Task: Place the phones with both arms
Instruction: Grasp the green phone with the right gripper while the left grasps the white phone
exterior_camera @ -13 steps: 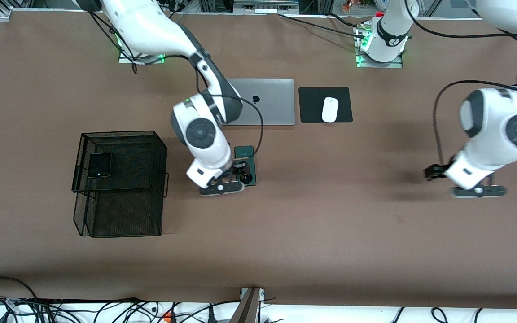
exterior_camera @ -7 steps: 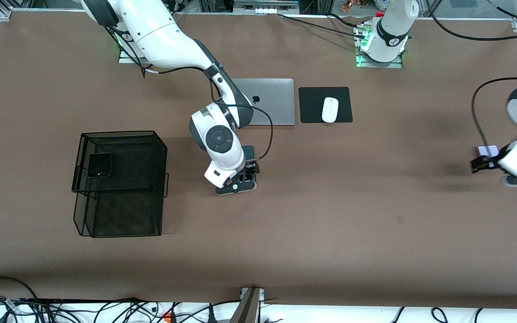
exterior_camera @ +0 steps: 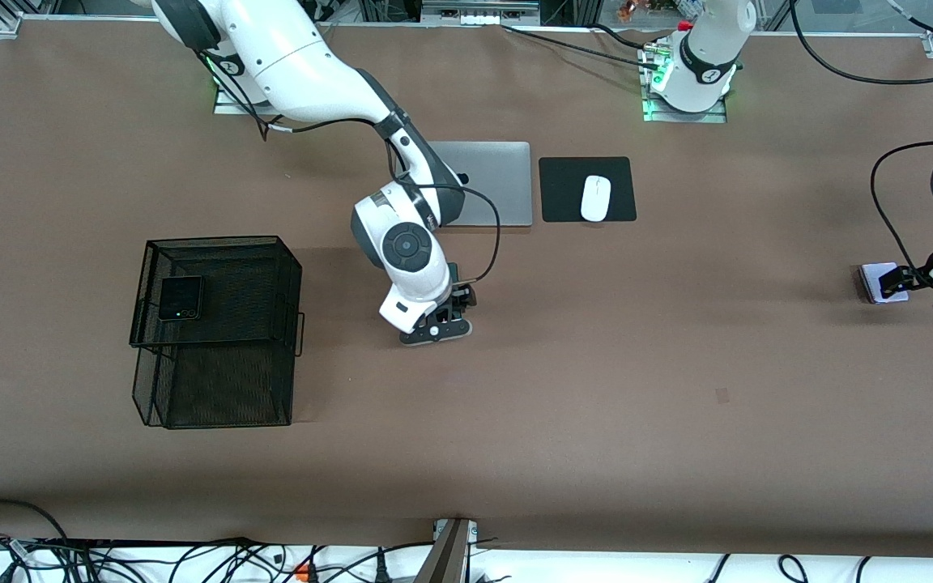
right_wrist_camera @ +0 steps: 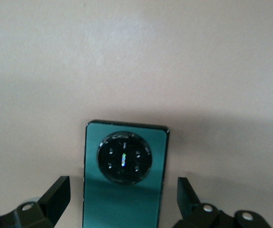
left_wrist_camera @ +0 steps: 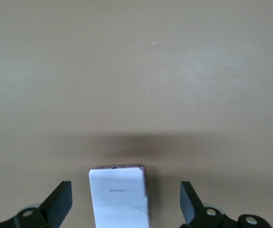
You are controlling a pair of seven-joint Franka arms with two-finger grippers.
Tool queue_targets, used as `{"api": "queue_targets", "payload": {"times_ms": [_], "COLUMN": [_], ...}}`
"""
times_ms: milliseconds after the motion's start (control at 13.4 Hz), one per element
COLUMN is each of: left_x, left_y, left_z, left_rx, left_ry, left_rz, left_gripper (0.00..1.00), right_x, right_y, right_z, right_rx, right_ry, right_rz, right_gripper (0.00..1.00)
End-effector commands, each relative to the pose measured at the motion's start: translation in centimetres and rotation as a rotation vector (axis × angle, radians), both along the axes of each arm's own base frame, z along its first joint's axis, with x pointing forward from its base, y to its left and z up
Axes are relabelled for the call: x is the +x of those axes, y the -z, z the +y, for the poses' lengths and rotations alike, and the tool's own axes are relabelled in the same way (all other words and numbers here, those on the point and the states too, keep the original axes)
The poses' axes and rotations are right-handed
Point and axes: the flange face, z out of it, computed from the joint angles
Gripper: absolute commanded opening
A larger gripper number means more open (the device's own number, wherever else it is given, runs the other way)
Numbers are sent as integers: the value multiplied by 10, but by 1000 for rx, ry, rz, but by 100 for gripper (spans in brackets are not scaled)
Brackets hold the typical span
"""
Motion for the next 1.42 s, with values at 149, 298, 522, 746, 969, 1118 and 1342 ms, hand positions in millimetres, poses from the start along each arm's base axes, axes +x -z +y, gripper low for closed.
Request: {"api": "queue_targets", "payload": {"times_ms": [149,298,522,746,969,1118,1342], "left_x": [-27,-32,-37,-41,-45,-52,-57], "left_y": [34,53,65,69,77,81,85], "left_z": [29,37,43,46,50,57,62], "left_rx": [-47,-112,-148,-148,-151,-153,-153], "left_ry": [24,0,-10,-10,-20,-26,-22], "left_rz": [-34,-75,-90,-85,-85,-79,-79], "left_gripper": [100,100,100,100,100,100,100], "right_x": [-15,-16,-19,-25,-27,-26,-24], "right_y": [12,14,14,26,32,29,25], "right_z": [6,5,8,7,6,5,4], "right_rx": [-16,-30,-43,-33,-29,-47,-48], "right_ry": [-11,-27,-45,-47,-56,-74,-66], "right_rz": [25,22,13,-12,-21,-39,-43], "right_gripper": [99,99,100,100,99,68,5]}}
